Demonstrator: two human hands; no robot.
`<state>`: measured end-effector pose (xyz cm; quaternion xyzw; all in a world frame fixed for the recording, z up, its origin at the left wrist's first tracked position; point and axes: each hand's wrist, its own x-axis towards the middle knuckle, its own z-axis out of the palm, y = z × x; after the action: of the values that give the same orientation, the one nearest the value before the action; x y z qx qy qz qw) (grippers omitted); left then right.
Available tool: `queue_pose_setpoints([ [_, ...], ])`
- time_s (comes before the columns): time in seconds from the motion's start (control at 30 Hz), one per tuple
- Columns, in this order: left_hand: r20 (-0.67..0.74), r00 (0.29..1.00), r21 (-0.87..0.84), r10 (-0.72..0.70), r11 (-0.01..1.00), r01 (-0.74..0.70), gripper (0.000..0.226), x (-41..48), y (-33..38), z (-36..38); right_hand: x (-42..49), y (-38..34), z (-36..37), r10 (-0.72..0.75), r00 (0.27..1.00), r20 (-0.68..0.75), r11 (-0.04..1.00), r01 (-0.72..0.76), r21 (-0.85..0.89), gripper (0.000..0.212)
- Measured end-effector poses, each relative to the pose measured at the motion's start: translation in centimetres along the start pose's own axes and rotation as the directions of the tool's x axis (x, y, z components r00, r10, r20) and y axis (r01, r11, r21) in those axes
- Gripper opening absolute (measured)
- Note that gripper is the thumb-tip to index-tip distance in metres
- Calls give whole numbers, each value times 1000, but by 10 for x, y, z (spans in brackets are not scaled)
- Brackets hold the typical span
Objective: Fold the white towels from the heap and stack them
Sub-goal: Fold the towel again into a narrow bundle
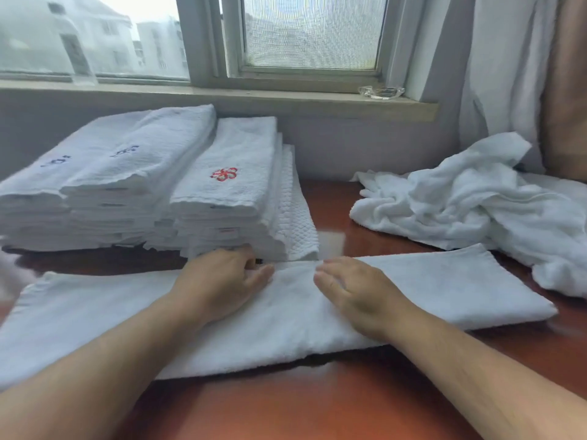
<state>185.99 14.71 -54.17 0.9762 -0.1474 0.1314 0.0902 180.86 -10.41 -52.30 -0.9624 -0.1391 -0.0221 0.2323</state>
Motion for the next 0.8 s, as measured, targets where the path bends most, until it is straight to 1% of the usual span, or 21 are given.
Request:
queue_pose_setpoints([
  [0.07,-4,1000,40,-24,999,24,51,-3,-13,-2,0,0,11,-48,998,47,989,54,-134,41],
  [0.17,-56,995,69,-80,994,84,50,-8,-38,-7,0,5,14,-36,996,88,974,54,-219,52],
  [0.23,-59,992,15,-109,994,110,46,-13,-57,-11,0,5,14,-28,992,120,961,60,-272,54],
  [0.3,-37,994,-92,-106,991,102,46,-21,-77,-16,0,-3,14,6,997,78,939,21,-344,50],
  [0.37,-33,997,-149,-73,987,67,53,-32,-95,-22,-2,-21,18,50,998,-29,908,-57,-415,41],
  [0.4,-34,998,-159,-60,986,54,57,-38,-103,-26,-4,-34,23,40,997,-66,905,-64,-420,37],
  [0.43,-32,998,-161,-55,986,50,59,-44,-111,-29,-6,-48,30,1,997,-74,916,-31,-400,35],
  [0.5,-34,997,-139,-64,989,59,60,-53,-123,-34,-5,-78,47,-116,993,-30,949,102,-298,36],
  [0.57,-43,997,-90,-65,994,61,62,-58,-129,-35,5,-106,62,-218,975,28,952,219,-212,37],
  [0.6,-43,997,-66,-57,996,54,62,-59,-129,-35,12,-117,67,-250,967,56,948,256,-190,37],
  [0.7,-19,998,-14,-65,998,65,56,-62,-130,-35,31,-145,84,-303,946,111,933,319,-169,38],
  [0.8,6,986,55,-165,985,164,55,-63,-146,-44,38,-150,95,-326,941,89,924,337,-182,43],
])
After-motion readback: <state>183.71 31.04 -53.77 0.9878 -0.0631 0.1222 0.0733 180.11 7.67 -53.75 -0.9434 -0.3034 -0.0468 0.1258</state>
